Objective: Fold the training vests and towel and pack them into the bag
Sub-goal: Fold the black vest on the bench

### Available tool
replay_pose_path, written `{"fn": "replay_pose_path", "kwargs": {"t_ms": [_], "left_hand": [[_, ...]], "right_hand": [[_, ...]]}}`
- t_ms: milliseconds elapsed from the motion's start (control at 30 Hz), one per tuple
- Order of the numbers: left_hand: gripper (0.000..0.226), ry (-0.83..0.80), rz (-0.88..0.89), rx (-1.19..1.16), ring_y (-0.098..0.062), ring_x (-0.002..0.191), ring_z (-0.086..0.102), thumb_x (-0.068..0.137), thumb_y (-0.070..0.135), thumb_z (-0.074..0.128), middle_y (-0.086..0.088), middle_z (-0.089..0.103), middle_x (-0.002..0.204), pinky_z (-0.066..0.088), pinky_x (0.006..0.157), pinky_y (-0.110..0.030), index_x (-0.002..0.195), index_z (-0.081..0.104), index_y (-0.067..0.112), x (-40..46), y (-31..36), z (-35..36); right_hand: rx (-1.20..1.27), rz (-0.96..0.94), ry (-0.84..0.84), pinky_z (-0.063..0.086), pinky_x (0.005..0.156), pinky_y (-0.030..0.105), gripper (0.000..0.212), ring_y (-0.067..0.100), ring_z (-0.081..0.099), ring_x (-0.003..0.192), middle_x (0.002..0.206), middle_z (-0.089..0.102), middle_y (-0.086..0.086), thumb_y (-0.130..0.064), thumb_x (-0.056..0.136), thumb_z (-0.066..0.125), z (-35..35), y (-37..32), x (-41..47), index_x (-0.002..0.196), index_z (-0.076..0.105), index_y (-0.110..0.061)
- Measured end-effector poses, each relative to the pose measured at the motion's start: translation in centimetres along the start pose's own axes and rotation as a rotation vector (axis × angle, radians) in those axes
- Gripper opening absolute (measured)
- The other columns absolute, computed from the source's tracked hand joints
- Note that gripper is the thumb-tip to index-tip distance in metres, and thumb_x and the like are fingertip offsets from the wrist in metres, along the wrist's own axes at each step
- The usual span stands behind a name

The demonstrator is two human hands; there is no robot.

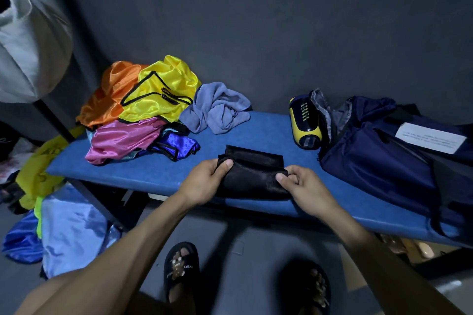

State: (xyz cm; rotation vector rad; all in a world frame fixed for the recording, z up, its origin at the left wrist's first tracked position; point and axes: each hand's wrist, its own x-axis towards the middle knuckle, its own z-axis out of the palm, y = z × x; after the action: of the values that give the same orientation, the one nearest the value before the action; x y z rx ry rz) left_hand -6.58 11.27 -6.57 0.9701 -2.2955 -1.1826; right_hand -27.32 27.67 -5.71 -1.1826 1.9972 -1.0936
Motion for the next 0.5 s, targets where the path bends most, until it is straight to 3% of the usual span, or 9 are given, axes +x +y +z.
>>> {"fn": "replay_pose_path", "kwargs": {"t_ms": [100, 200, 333, 433, 500], "left_hand": [[0.049, 0.083, -0.074, 0.064, -0.024, 0.077, 0.060, 0.107, 0.047, 0.042, 0.004, 0.059, 0.070, 0.047, 0.078, -0.041, 0.072, 0.053, 0.014, 0.8, 0.7, 0.8], [0.054, 0.106, -0.144, 0.152, -0.035, 0.081, 0.059, 0.107, 0.052, 0.037, -0.004, 0.056, 0.070, 0.041, 0.071, -0.041, 0.068, 0.046, 0.015, 1.8, 1.3, 1.1], [0.055, 0.128, -0.164, 0.246, -0.041, 0.090, 0.061, 0.106, 0.055, 0.032, -0.014, 0.062, 0.081, 0.044, 0.074, -0.043, 0.069, 0.045, 0.017, 2.4, 1.9, 1.3], [0.055, 0.167, -0.173, 0.277, -0.041, 0.090, 0.061, 0.106, 0.056, 0.030, -0.013, 0.063, 0.083, 0.047, 0.077, -0.044, 0.069, 0.044, 0.017, 2.6, 2.0, 1.6], [0.056, 0.194, -0.167, 0.276, -0.041, 0.089, 0.060, 0.105, 0.057, 0.029, -0.012, 0.062, 0.081, 0.046, 0.076, -0.045, 0.071, 0.045, 0.017, 2.5, 1.9, 1.7]], "right_hand": [[0.021, 0.125, 0.139, 0.050, 0.080, 0.036, 0.017, 0.014, 0.067, 0.080, 0.079, 0.071, -0.007, -0.034, 0.101, 0.062, 1.0, 0.0, 1.0, 0.100, 0.067, -0.018], [-0.011, 0.165, 0.263, 0.050, 0.087, 0.035, 0.022, 0.019, 0.065, 0.097, 0.095, 0.070, -0.002, -0.036, 0.102, 0.059, 1.7, -0.4, 1.5, 0.117, 0.060, -0.020], [-0.032, 0.103, 0.371, 0.049, 0.083, 0.038, 0.033, 0.018, 0.062, 0.090, 0.083, 0.064, -0.010, -0.041, 0.105, 0.052, 2.3, -0.7, 1.8, 0.131, 0.053, -0.021], [-0.020, -0.022, 0.382, 0.040, 0.066, 0.036, 0.029, 0.007, 0.052, 0.065, 0.062, 0.055, -0.011, -0.039, 0.106, 0.048, 2.5, -0.3, 2.0, 0.131, 0.052, -0.025], [-0.010, -0.090, 0.394, 0.036, 0.062, 0.034, 0.027, 0.008, 0.047, 0.059, 0.062, 0.052, -0.015, -0.038, 0.106, 0.048, 2.6, -0.2, 2.1, 0.131, 0.053, -0.027]]}}
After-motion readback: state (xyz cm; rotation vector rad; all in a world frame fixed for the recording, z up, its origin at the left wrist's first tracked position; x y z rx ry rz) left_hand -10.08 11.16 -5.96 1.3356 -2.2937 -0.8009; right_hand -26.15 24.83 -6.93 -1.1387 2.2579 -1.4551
